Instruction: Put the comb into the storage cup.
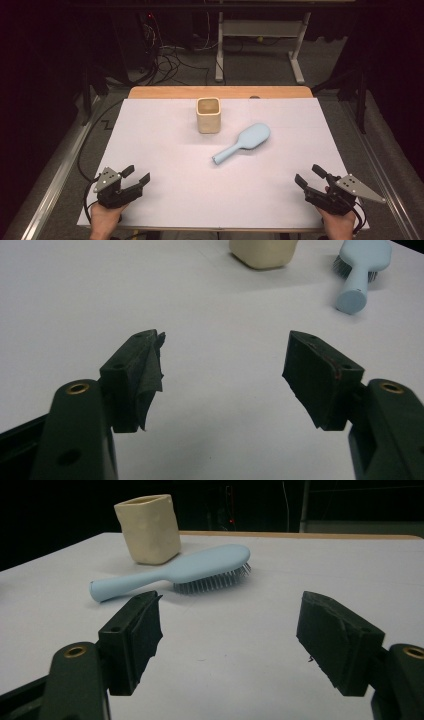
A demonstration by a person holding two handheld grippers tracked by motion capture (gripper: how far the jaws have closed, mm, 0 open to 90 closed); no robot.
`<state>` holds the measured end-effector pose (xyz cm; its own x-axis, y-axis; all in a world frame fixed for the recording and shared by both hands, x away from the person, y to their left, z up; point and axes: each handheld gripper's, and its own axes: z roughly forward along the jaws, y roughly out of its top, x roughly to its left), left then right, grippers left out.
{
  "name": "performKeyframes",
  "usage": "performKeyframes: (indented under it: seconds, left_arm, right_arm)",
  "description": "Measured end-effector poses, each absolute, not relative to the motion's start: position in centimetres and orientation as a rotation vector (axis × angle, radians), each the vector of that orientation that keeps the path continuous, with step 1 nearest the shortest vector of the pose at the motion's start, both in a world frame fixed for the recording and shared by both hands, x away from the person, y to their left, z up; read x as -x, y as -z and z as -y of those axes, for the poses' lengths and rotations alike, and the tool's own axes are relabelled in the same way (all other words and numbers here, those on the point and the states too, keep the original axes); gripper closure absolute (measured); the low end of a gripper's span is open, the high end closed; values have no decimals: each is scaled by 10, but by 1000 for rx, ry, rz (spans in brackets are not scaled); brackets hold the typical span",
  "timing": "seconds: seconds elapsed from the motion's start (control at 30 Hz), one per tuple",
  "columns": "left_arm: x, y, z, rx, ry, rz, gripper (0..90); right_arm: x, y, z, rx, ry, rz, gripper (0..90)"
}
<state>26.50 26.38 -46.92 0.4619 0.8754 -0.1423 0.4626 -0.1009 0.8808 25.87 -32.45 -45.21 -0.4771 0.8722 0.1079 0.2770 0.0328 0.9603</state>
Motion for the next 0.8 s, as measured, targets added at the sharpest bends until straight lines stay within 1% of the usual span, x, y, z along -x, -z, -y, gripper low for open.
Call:
performKeyframes:
  seconds: [0.8]
  left_arm:
    - [-266, 469, -264, -1737, -527, -1152, 321]
  right_arm:
    - [-267, 451, 310, -1124, -1476, -1821, 268]
